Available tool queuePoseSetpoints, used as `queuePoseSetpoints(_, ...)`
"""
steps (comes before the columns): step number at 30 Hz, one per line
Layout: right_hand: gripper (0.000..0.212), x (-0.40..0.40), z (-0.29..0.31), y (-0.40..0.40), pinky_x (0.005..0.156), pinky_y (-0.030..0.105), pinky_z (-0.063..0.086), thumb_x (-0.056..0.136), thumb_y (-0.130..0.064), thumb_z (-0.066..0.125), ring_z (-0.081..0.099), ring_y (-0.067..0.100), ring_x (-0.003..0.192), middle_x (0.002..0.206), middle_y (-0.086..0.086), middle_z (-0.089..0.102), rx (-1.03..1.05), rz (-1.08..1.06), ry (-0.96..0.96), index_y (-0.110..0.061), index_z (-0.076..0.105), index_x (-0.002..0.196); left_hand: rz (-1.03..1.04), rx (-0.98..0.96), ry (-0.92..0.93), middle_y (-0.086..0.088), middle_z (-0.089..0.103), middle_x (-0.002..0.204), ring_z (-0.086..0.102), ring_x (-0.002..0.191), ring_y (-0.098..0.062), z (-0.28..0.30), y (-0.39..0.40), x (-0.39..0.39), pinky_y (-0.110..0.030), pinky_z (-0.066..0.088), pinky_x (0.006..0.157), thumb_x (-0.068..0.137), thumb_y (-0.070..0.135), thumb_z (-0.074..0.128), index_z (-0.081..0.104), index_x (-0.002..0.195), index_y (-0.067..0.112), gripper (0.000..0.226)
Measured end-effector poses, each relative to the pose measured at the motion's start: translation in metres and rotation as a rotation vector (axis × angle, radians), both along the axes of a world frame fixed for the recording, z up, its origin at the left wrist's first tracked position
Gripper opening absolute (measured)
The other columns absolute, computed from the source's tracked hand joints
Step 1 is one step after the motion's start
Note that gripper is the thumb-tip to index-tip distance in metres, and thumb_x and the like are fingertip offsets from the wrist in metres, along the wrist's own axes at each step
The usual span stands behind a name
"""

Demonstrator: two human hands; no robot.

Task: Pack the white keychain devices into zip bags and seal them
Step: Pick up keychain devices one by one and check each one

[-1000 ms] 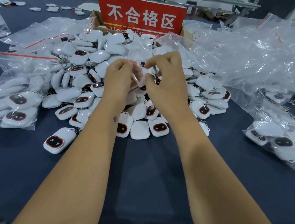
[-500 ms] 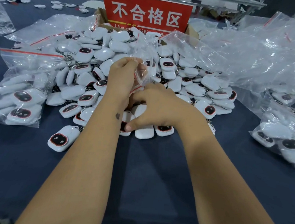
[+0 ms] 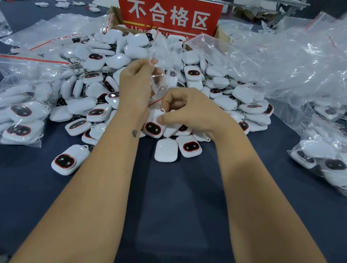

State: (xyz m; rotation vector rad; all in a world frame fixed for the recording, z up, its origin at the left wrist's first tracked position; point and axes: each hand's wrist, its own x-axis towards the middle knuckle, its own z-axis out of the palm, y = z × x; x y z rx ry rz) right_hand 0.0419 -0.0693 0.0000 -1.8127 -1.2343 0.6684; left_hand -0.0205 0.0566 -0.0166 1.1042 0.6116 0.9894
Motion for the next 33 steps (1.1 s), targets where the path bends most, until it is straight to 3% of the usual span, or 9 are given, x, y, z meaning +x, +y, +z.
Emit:
queuePoseSetpoints(3, 0.022, 0.001, -0.004, 0.002, 0.059, 0.020, 0.039, 0.078, 0.000, 0.074, 0.041, 0.013, 0.058, 0.061, 0.003, 0.049, 0.047, -0.054, 0.072, -0.012, 0.055, 0.077, 0.043, 0.069, 0.007, 0.006, 0.068, 0.069, 0.064, 0.063, -0.007, -0.002, -0.002, -0.001, -0.027, 0.051, 0.059, 0.092, -0.001, 0.047, 0.055, 0.098, 0.024, 0.027)
queuePoseSetpoints(6, 0.023, 0.003, -0.007, 0.009, 0.058, 0.022, 0.037, 0.080, -0.001, 0.067, 0.040, 0.012, 0.058, 0.060, -0.004, 0.046, 0.135, -0.200, 0.094, -0.017, 0.051, 0.076, 0.034, 0.131, -0.001, 0.003, 0.065, 0.071, 0.058, 0.054, -0.006, -0.003, -0.002, -0.003, -0.021, 0.039, 0.045, 0.091, -0.007, 0.041, 0.052, 0.084, 0.025, 0.034)
queuePoseSetpoints(9, 0.024, 0.009, -0.009, 0.013, 0.064, 0.029, 0.040, 0.083, 0.001, 0.060, 0.046, 0.018, 0.071, 0.074, 0.002, 0.050, 0.294, -0.344, 0.246, -0.020, 0.051, 0.081, 0.020, 0.167, 0.047, 0.008, 0.064, 0.068, 0.056, 0.056, -0.002, -0.002, -0.004, -0.003, -0.017, 0.045, 0.054, 0.088, -0.007, 0.046, 0.062, 0.072, 0.021, 0.036)
queuePoseSetpoints(12, 0.021, 0.014, -0.011, 0.012, 0.057, 0.026, 0.042, 0.083, -0.003, 0.060, 0.053, 0.018, 0.075, 0.081, -0.001, 0.060, 0.409, -0.402, 0.398, -0.023, 0.062, 0.088, 0.003, 0.262, 0.121, 0.012, 0.060, 0.066, 0.050, 0.053, 0.003, -0.001, -0.009, -0.001, -0.012, 0.045, 0.056, 0.087, -0.004, 0.051, 0.066, 0.075, 0.024, 0.034)
queuePoseSetpoints(18, 0.021, 0.020, -0.013, 0.012, 0.048, 0.023, 0.040, 0.088, 0.000, 0.057, 0.051, 0.014, 0.054, 0.073, 0.002, 0.066, 0.531, -0.455, 0.582, -0.018, 0.069, 0.087, -0.093, 0.460, 0.283, 0.010, 0.059, 0.076, 0.049, 0.053, 0.006, -0.004, -0.014, -0.001, -0.013, 0.045, 0.055, 0.087, 0.005, 0.061, 0.070, 0.091, 0.020, 0.017)
queuePoseSetpoints(24, 0.022, 0.019, -0.011, 0.011, 0.067, 0.028, 0.058, 0.094, 0.010, 0.051, 0.072, 0.020, 0.072, 0.091, 0.012, 0.067, 0.703, -0.342, 0.800, -0.007, 0.058, 0.106, -0.096, 0.539, 0.335, 0.008, 0.058, 0.079, 0.047, 0.052, 0.009, -0.006, -0.014, 0.000, -0.009, 0.042, 0.052, 0.085, 0.007, 0.066, 0.066, 0.084, 0.033, 0.026)
queuePoseSetpoints(28, 0.019, 0.019, -0.013, 0.011, 0.076, 0.029, 0.059, 0.095, 0.006, 0.055, 0.072, 0.023, 0.084, 0.102, 0.015, 0.068, 0.680, -0.307, 0.713, -0.006, 0.062, 0.107, -0.074, 0.586, 0.391, 0.013, 0.052, 0.078, 0.046, 0.057, 0.005, -0.008, -0.012, 0.001, -0.021, 0.046, 0.062, 0.082, 0.005, 0.064, 0.065, 0.087, 0.033, 0.028)
queuePoseSetpoints(31, 0.015, 0.019, -0.015, 0.012, 0.059, 0.024, 0.053, 0.092, 0.001, 0.063, 0.066, 0.013, 0.069, 0.090, 0.007, 0.068, 0.573, -0.393, 0.525, -0.012, 0.061, 0.101, -0.081, 0.586, 0.386, 0.012, 0.055, 0.079, 0.048, 0.067, -0.002, -0.006, -0.014, 0.001, -0.027, 0.047, 0.069, 0.081, 0.008, 0.063, 0.067, 0.092, 0.032, 0.026)
queuePoseSetpoints(33, 0.015, 0.020, -0.018, 0.012, 0.052, 0.021, 0.047, 0.090, -0.001, 0.065, 0.060, 0.013, 0.059, 0.084, 0.005, 0.067, 0.511, -0.412, 0.453, -0.013, 0.060, 0.099, -0.103, 0.574, 0.343, 0.012, 0.060, 0.078, 0.051, 0.066, 0.002, -0.005, -0.016, -0.001, -0.019, 0.046, 0.065, 0.082, 0.010, 0.061, 0.069, 0.089, 0.034, 0.026)
